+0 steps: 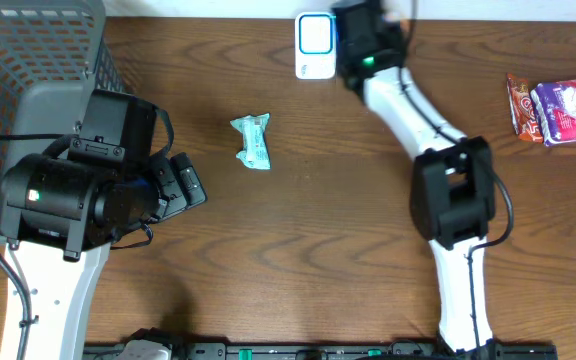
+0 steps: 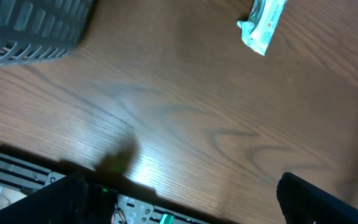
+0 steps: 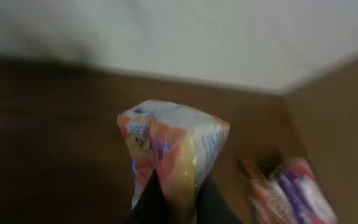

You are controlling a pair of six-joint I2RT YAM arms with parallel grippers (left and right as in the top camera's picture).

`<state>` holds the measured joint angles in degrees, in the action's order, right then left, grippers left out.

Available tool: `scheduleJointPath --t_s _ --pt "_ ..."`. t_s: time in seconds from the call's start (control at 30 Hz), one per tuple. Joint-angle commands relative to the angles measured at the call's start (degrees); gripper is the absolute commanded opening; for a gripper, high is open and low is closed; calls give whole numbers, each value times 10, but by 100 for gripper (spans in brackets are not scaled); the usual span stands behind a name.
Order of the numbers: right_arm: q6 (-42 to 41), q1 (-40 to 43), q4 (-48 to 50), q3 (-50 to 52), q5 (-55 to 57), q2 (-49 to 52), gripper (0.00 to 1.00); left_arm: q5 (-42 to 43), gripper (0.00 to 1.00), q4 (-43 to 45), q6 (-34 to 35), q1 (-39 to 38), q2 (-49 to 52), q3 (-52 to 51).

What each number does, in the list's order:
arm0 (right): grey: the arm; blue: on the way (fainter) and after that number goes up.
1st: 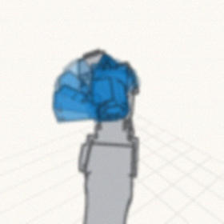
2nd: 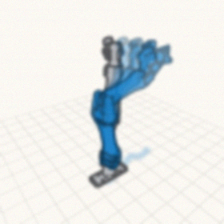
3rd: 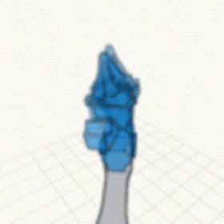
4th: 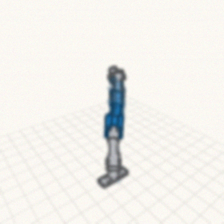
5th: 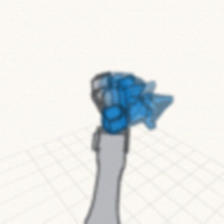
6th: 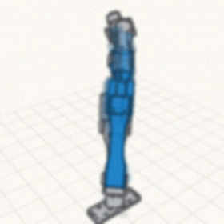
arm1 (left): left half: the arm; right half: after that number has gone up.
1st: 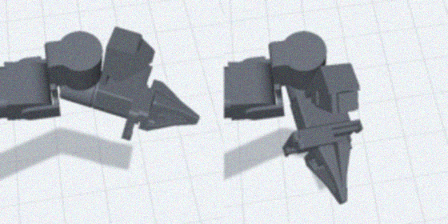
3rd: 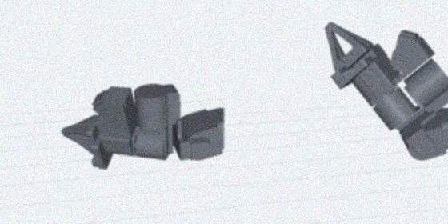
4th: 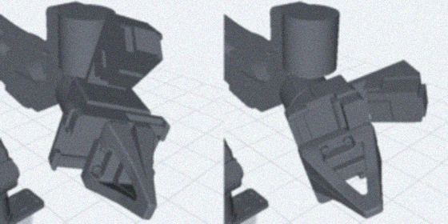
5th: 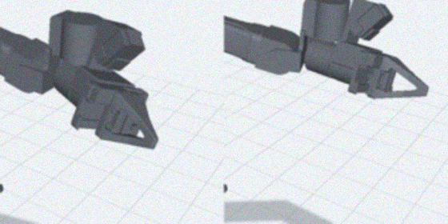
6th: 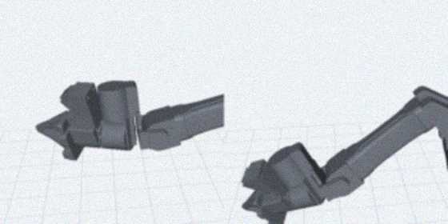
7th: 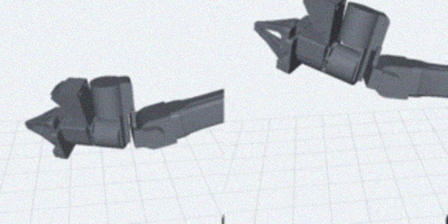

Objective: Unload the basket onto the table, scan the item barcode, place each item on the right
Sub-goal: 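Carry the orange pack right and release it by the other items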

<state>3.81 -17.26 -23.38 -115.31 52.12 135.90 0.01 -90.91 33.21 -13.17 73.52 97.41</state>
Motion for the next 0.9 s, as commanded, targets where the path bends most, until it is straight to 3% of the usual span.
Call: scheduleJointPath --t_s 0.0,0.23,0.4,0.6,0.67,0.8,0.83,0.87 --pt "-75 62 -54 1 56 -8 1 -7 98 -1 3 2 2 1" --pt "-89 179 -174 1 -97 -8 1 -7 98 -1 3 2 2 1" --pt "44 223 -205 2 -254 -8 1 -7 98 -1 3 2 2 1" --pt "70 249 -217 6 -255 -8 3 -7 98 -1 3 2 2 1" --pt "70 259 -222 8 -255 -8 14 -7 98 -1 3 2 2 1" --pt "63 277 -232 8 -254 -8 4 -7 98 -1 3 2 2 1" --pt "57 281 -234 8 -255 -8 6 -7 98 -1 3 2 2 1" --pt "50 284 -236 8 -257 -8 14 -7 98 -1 3 2 2 1"
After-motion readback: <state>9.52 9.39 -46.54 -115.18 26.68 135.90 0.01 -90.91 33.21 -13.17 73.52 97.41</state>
